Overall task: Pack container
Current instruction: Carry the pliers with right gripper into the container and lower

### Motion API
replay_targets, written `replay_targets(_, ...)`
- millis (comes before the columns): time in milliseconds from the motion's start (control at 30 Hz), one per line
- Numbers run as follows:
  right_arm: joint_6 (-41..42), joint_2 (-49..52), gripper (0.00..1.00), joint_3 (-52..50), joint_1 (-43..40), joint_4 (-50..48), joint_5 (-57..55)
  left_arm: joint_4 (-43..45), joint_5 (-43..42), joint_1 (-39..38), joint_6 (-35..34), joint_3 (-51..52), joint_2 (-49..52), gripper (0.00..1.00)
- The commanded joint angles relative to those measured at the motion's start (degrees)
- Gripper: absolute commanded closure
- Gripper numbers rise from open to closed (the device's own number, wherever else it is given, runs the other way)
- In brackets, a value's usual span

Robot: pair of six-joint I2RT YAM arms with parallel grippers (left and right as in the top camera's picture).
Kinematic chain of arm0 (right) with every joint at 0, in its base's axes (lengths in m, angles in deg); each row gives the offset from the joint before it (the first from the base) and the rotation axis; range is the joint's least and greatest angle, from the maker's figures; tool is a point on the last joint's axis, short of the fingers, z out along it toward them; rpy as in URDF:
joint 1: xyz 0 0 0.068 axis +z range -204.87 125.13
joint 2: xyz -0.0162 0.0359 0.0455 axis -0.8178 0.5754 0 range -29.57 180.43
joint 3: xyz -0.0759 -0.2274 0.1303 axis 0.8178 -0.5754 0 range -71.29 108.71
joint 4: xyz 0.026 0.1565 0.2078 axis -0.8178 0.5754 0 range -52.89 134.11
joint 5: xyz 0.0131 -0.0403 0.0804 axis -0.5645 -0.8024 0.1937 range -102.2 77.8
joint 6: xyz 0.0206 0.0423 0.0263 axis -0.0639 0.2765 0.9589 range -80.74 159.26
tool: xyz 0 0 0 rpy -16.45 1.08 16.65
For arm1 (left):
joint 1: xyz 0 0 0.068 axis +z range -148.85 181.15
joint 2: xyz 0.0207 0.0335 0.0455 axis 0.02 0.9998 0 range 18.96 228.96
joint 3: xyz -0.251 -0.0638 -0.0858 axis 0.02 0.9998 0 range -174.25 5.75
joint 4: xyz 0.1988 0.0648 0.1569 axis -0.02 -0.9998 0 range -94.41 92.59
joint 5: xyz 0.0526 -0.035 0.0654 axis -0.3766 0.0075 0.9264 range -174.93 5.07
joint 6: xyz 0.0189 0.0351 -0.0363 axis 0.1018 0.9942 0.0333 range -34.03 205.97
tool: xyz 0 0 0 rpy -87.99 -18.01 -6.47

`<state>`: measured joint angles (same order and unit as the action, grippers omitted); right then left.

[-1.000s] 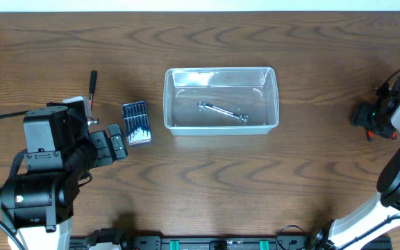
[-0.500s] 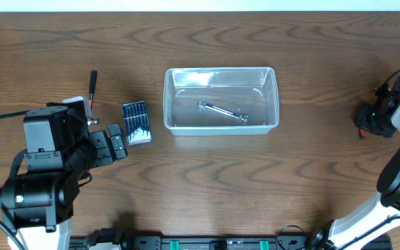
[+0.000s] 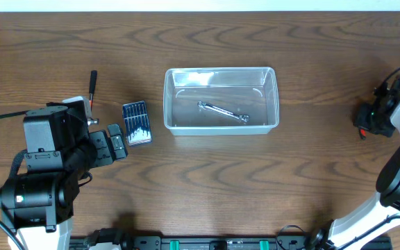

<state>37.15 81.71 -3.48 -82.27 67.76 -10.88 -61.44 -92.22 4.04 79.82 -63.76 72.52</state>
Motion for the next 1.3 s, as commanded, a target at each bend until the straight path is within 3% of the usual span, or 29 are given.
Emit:
replay_targets(0,-0.68,-1.62,0.99,1.75,2.99,1.99,2.05,0.22,0.63,-0.09,0.13,-1.25,-0.26,0.02)
replay_targets(267,-5.33,-9.73,0.99,14.29,11.69,13.77,2.86,0.24,0.66,-0.09,0.37,-1.25,-0.26,0.01)
replay_targets(567,-20.72,-10.99,0.99,30.67,30.34,28.83,8.35,0.20,0.87,-0.09,0.35,-1.25,-0.26,0.01)
replay_targets(900,-29.33,-7.04,0.99,31.61,51.45,23.28,7.93,-0.20,0.85,-0.09,0.33,-1.25,-0.26,0.02)
replay_targets(1267,-31.82,6.58,0.99,31.61,55.76,25.07,10.19,-0.20,0.87,-0.09,0.35,-1.25,-0.26,0.02)
